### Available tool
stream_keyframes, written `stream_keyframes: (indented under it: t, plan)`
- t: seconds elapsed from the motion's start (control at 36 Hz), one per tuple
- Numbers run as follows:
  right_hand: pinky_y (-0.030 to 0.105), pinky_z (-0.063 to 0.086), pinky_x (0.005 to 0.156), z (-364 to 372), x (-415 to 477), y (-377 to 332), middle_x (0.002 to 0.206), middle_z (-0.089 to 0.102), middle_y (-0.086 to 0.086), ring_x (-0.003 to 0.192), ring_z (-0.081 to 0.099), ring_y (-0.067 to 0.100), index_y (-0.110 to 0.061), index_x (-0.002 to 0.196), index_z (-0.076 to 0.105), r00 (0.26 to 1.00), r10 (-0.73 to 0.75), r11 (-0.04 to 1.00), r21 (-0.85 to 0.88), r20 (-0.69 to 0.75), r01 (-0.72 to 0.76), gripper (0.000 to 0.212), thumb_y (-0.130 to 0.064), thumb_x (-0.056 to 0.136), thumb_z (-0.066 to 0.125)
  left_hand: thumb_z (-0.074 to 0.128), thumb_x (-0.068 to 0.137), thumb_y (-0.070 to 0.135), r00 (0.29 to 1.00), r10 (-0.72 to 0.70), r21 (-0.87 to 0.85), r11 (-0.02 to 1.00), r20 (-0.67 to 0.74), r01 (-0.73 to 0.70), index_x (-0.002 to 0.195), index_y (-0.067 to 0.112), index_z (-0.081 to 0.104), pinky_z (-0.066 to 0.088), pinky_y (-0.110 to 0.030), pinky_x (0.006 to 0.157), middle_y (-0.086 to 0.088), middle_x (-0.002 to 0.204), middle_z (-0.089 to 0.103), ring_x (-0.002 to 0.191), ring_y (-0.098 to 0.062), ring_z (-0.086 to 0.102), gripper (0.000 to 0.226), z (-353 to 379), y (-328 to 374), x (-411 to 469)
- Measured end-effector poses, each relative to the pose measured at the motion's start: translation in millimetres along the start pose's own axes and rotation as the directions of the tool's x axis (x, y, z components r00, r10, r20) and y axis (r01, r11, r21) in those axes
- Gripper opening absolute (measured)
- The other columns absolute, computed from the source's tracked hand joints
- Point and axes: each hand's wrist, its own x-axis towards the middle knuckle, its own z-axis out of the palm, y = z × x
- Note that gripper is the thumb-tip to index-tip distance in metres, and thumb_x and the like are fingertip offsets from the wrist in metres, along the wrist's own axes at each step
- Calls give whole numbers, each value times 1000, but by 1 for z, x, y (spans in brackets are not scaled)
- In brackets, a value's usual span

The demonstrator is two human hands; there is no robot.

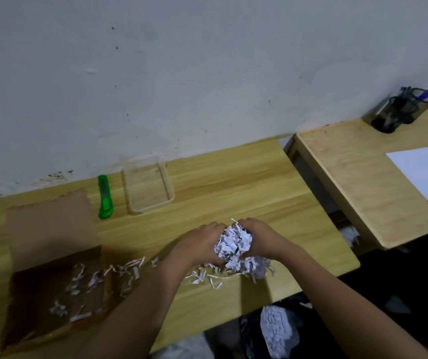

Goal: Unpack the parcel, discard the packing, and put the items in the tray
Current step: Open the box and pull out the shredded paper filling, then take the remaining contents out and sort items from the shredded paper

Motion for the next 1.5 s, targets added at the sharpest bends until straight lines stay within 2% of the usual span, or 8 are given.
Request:
stream_keyframes:
  t: [0.08,0.25,0.56,0.78,1.0,1.19,1.36,1.5]
  plan:
    - [23,33,69,-3,7,11,99,64,12,94,56,26,-11,107,62,1000,6,1000,24,-17,-6,51,-20,61,83,76,65,42,1000,-2,-11,1000,-11,2,129,19,43,46,-40,91,-6,120,53,111,-26,52,76,2,-1,14]
    - [20,36,77,-2,15,27,106,59,8,97,56,20,-22,122,55,1000,-1,996,88,-2,1,67,-23,62,83,82,58,44,1000,-15,-30,999,-19,14,127,20,47,45,-39,90,-4,115,54,110,-23,51,81,1,-5,26]
    - [32,36,98,8,15,36,118,53,2,111,46,17,-36,134,39,998,-50,994,95,35,47,87,-60,55,68,79,63,48,999,-39,-9,999,5,39,137,23,37,39,-35,97,-2,121,48,116,-21,44,89,2,-5,16]
    - [32,41,97,-14,-6,16,130,45,7,118,43,21,-24,139,38,997,21,995,91,73,-28,87,-25,65,83,68,75,49,995,-86,97,992,49,80,144,28,26,40,-42,99,-3,135,42,124,-25,41,83,-16,-3,-3]
    - [31,33,103,-36,-27,-25,139,41,4,128,39,21,-21,136,42,999,21,1000,2,-25,-21,67,-27,77,73,62,78,46,997,-74,110,991,-11,75,137,35,35,36,-48,101,5,139,40,125,-27,40,66,-37,-7,-35]
    - [31,39,97,-31,-20,-95,132,49,6,122,46,22,-18,128,50,980,-36,999,-26,-195,31,50,-23,82,68,59,86,41,981,-47,65,996,-190,60,127,25,51,38,-40,99,2,132,49,121,-20,46,45,-76,-28,-90]
    - [33,50,89,27,7,-184,119,59,9,107,55,14,-11,117,59,948,-84,971,187,-307,147,35,-10,83,64,55,90,36,850,-245,-134,969,-466,206,114,20,61,45,-37,91,1,120,58,109,-22,57,29,-86,-93,-171]
    - [27,48,91,105,30,-251,121,57,8,110,55,14,-11,118,58,972,-132,932,310,-194,189,34,-8,85,61,49,95,29,516,-510,-406,860,-688,309,112,11,61,43,-32,85,-5,113,55,103,-21,53,27,-71,-152,-245]
